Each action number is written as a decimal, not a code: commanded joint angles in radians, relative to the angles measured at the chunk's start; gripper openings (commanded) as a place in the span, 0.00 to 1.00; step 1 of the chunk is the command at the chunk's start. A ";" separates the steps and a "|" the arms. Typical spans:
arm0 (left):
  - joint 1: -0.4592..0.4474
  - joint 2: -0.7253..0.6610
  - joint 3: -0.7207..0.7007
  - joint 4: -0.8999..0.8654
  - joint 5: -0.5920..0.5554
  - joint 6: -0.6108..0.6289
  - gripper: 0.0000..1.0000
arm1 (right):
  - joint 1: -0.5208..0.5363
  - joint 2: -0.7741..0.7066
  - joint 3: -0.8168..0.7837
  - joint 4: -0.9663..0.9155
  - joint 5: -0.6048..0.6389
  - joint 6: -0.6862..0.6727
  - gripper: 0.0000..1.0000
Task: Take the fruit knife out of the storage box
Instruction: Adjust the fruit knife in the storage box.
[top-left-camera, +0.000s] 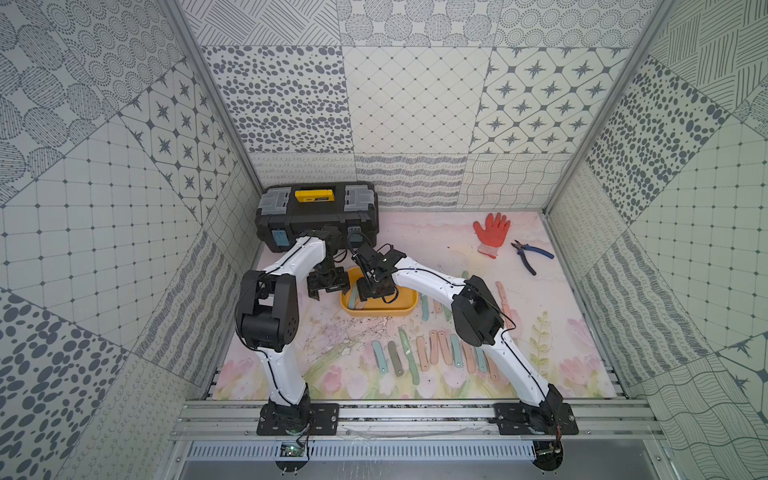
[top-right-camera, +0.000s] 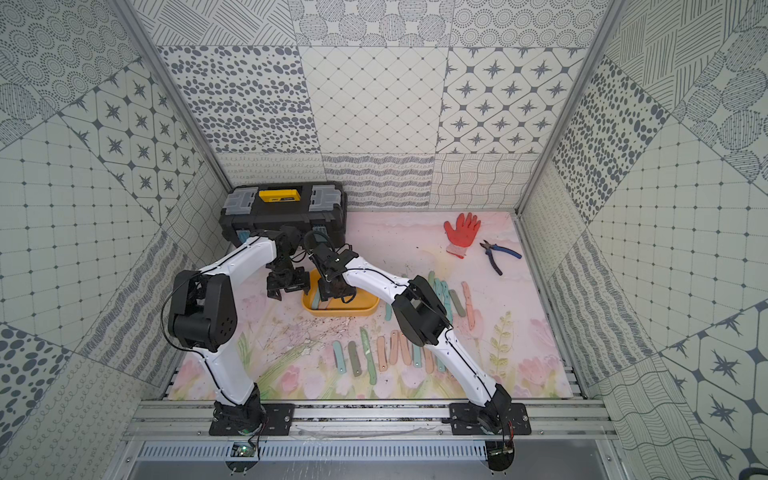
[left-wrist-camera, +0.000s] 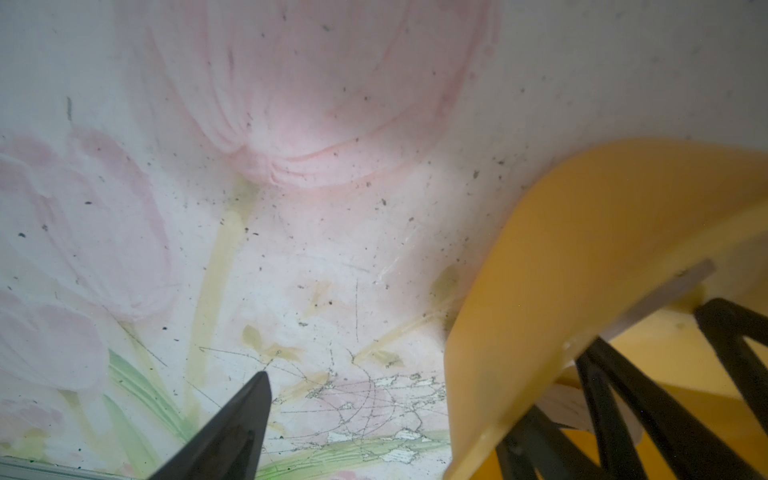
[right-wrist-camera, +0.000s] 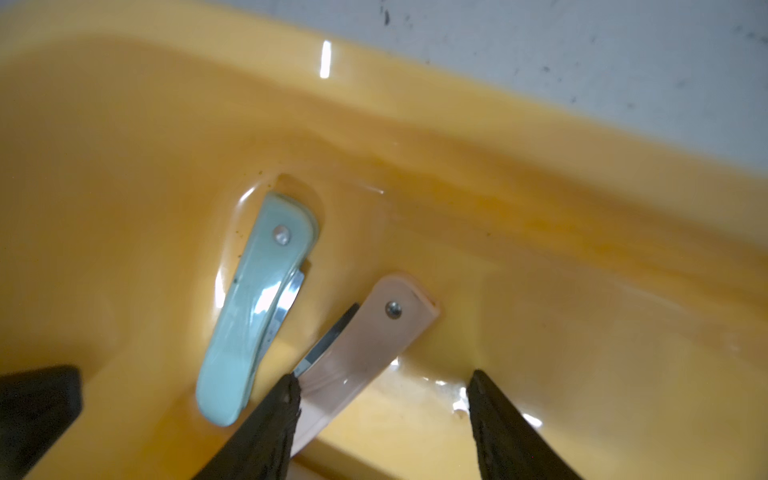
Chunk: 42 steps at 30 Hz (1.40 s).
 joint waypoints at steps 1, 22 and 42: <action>0.003 -0.009 0.015 -0.018 0.005 -0.014 0.80 | 0.004 0.059 0.013 -0.017 0.036 0.035 0.67; 0.004 -0.007 0.016 -0.018 0.005 -0.014 0.80 | -0.061 -0.129 -0.266 0.012 0.255 -0.049 0.57; 0.004 -0.007 0.018 -0.017 0.005 -0.014 0.80 | -0.074 -0.113 -0.218 -0.017 0.026 0.011 0.56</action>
